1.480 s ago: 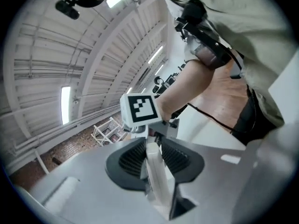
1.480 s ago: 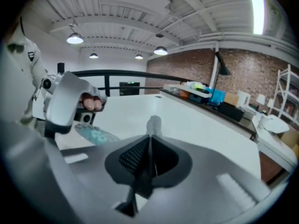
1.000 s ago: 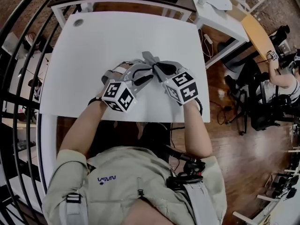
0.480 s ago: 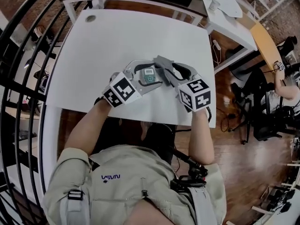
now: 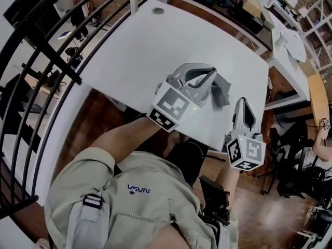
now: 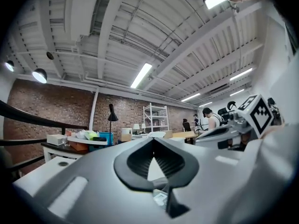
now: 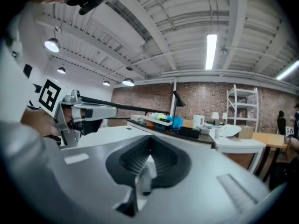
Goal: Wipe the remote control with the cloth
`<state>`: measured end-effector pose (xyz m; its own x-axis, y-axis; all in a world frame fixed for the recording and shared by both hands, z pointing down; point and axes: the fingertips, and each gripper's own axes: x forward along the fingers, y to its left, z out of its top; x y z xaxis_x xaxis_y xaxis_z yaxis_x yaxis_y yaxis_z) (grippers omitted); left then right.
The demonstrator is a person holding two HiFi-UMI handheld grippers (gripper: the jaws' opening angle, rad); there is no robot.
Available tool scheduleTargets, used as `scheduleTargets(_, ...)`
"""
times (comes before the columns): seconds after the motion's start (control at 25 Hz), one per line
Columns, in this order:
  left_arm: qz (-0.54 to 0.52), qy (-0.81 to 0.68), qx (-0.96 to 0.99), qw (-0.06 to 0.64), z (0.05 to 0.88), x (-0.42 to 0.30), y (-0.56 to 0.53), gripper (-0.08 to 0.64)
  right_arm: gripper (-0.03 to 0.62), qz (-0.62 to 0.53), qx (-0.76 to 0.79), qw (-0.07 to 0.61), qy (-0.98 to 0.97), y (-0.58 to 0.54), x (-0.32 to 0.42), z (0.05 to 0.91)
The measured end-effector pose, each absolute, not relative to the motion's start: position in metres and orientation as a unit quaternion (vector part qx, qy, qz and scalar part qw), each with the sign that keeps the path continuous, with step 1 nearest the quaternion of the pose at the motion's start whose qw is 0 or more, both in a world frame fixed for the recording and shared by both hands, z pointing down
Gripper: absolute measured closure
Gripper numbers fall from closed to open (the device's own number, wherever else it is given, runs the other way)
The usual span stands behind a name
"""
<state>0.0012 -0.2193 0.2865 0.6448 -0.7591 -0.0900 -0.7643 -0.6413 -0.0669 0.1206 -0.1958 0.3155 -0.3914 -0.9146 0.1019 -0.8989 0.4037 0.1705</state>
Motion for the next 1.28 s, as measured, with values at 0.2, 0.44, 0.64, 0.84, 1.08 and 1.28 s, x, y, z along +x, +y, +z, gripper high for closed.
scheduleTargets(0.2, 0.023, 0.443, -0.892, 0.087, 0.280, -0.007, -0.174, 0.555, 0.588, -0.050, 0.559, 0.060, -0.825, -0.150, 0.112, 0.305)
scheduleTargets(0.44, -0.003, 0.451, -0.889, 0.085, 0.294, -0.014, -0.129, 0.555, 0.588, -0.052, 0.569, 0.035, -0.820, -0.098, 0.110, 0.300)
scheduleTargets(0.64, -0.006, 0.452, -0.890, 0.063, 0.307, -0.021, -0.090, 0.555, 0.588, -0.050, 0.575, 0.033, -0.816, -0.066, 0.105, 0.307)
scheduleTargets(0.84, -0.014, 0.453, -0.888, 0.077, 0.311, -0.018, -0.068, 0.555, 0.588, -0.039, 0.594, 0.024, -0.803, -0.055, 0.121, 0.314)
scheduleTargets(1.08, -0.017, 0.479, -0.876, 0.058, 0.322, -0.027, -0.075, 0.555, 0.589, -0.030, 0.599, 0.005, -0.800, -0.047, 0.128, 0.314)
scheduleTargets(1.28, -0.021, 0.473, -0.880, 0.044, 0.349, -0.019, -0.072, 0.555, 0.591, -0.029, 0.590, 0.018, -0.807, -0.046, 0.121, 0.319)
